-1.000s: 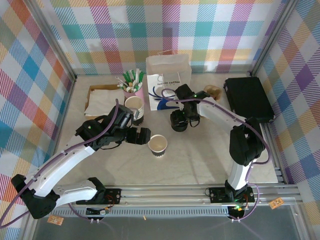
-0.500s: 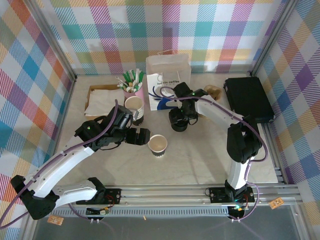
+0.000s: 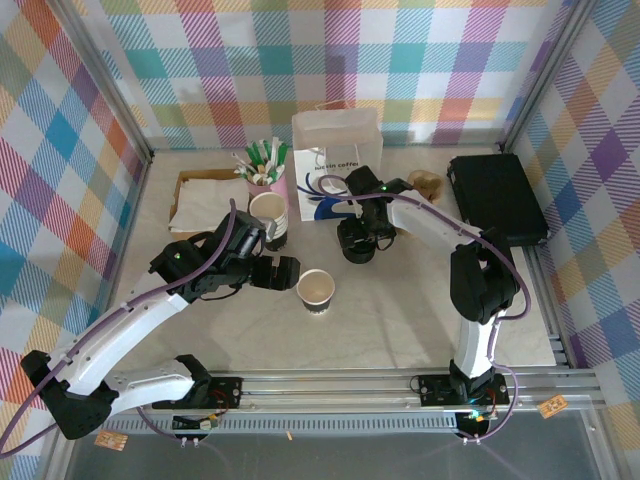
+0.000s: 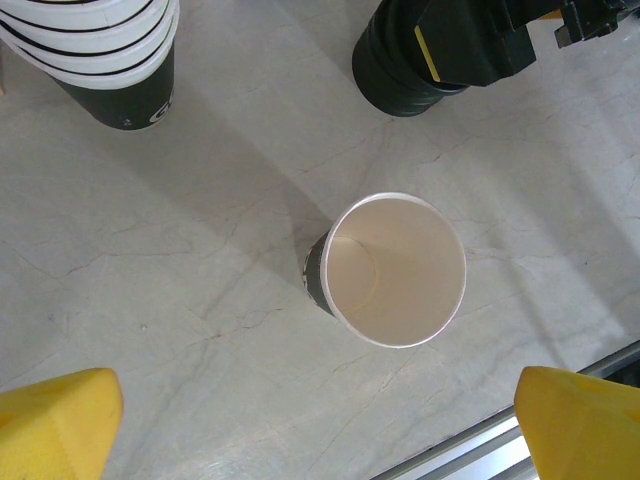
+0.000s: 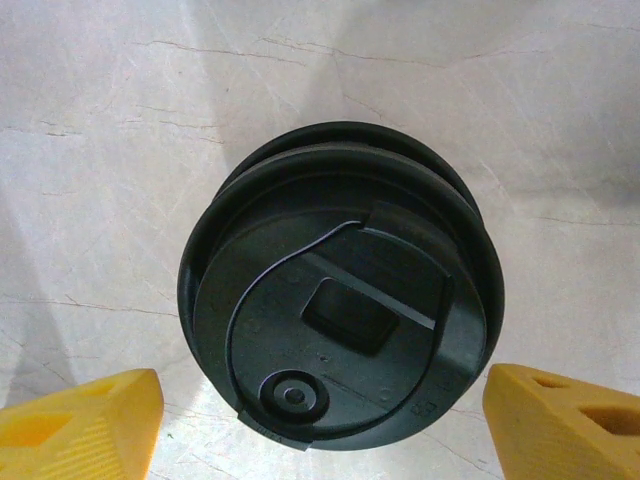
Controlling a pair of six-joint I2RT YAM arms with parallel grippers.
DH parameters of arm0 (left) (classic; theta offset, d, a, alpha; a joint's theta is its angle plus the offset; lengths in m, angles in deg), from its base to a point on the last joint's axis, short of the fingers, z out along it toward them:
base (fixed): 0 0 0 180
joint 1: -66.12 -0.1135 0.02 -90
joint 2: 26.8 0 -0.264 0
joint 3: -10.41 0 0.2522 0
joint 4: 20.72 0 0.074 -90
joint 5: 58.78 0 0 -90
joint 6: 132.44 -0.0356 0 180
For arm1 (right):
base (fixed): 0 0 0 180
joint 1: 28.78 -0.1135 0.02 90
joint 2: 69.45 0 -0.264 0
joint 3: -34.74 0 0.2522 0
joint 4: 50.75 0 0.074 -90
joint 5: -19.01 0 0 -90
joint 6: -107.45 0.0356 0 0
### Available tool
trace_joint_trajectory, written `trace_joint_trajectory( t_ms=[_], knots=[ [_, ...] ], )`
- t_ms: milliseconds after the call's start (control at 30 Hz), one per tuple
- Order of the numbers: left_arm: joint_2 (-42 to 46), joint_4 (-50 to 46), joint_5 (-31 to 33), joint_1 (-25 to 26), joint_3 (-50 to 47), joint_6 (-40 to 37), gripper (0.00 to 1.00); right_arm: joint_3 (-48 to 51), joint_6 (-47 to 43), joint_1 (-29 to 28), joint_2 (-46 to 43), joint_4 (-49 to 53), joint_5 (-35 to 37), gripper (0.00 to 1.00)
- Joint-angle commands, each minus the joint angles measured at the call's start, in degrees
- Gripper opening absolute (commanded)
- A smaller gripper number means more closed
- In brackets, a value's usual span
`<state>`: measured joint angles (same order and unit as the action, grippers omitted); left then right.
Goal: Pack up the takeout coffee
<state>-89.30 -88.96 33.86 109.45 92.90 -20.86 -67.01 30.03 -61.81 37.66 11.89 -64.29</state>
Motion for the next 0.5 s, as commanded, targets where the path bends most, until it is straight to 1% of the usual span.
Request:
trace_joint_trajectory(
  t_ms=[0, 467],
  knots=[
    [0.75, -1.51, 0.74, 0.36, -0.7, -0.23, 1.0, -1.61, -1.09, -0.11, 0.49, 0.0, 0.47, 0.84],
    [0.25, -1.73, 0.95, 0.36, -0.06, -0.85, 1.0, -2.01, -1.53, -0.12, 1.23, -0.54, 0.77, 0.84]
  ],
)
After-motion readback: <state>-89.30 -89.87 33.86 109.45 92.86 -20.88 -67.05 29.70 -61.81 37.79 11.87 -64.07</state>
